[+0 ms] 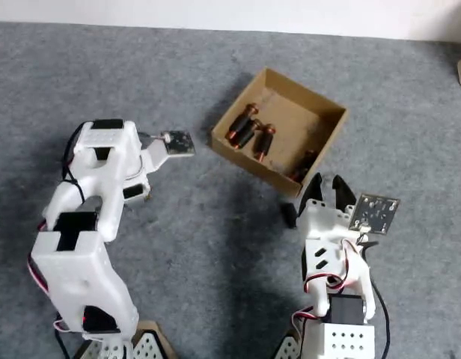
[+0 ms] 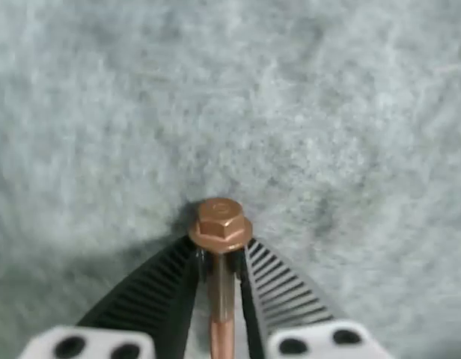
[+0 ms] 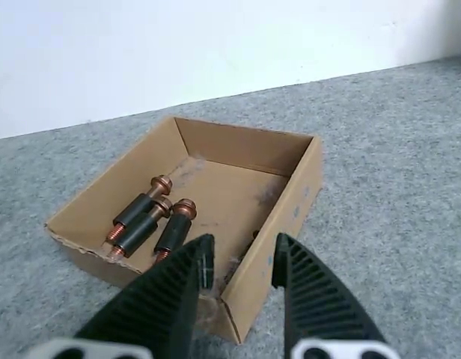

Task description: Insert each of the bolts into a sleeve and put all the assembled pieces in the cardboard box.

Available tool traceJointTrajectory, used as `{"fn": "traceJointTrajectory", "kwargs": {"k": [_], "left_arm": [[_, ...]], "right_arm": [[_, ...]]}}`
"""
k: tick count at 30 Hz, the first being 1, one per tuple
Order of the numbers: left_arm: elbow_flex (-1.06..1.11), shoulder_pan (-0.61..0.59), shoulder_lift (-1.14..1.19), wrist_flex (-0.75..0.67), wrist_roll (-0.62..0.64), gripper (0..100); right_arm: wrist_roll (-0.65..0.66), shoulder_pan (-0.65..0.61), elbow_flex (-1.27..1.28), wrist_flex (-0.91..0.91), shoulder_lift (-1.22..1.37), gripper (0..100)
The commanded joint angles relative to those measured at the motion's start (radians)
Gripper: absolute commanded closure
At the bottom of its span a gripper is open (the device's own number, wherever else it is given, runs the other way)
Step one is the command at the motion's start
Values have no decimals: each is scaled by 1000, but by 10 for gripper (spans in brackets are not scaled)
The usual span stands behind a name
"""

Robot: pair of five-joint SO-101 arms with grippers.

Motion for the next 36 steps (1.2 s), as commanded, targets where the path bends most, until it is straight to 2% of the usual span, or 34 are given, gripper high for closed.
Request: {"fn": "traceJointTrajectory", "kwargs": {"k": [1, 7, 11, 17, 20, 24, 36], "left_arm": [[-31, 36, -176, 25, 273, 995], [28, 33, -351, 23, 764, 995], [162, 35, -363, -68, 961, 995], [332, 31, -394, -245, 1195, 995], [364, 31, -452, -256, 1246, 995], [444, 36, -533, -293, 1244, 995], [651, 38, -693, -491, 1246, 995]], "right_arm": [[14, 2, 108, 2, -18, 878], [38, 44, 12, 157, -7, 878], [77, -47, -104, 326, -7, 878], [311, -183, -173, 394, 15, 878], [393, -202, -186, 383, 134, 878], [479, -205, -252, 309, 414, 878], [611, -188, -766, 266, 1182, 878]]}}
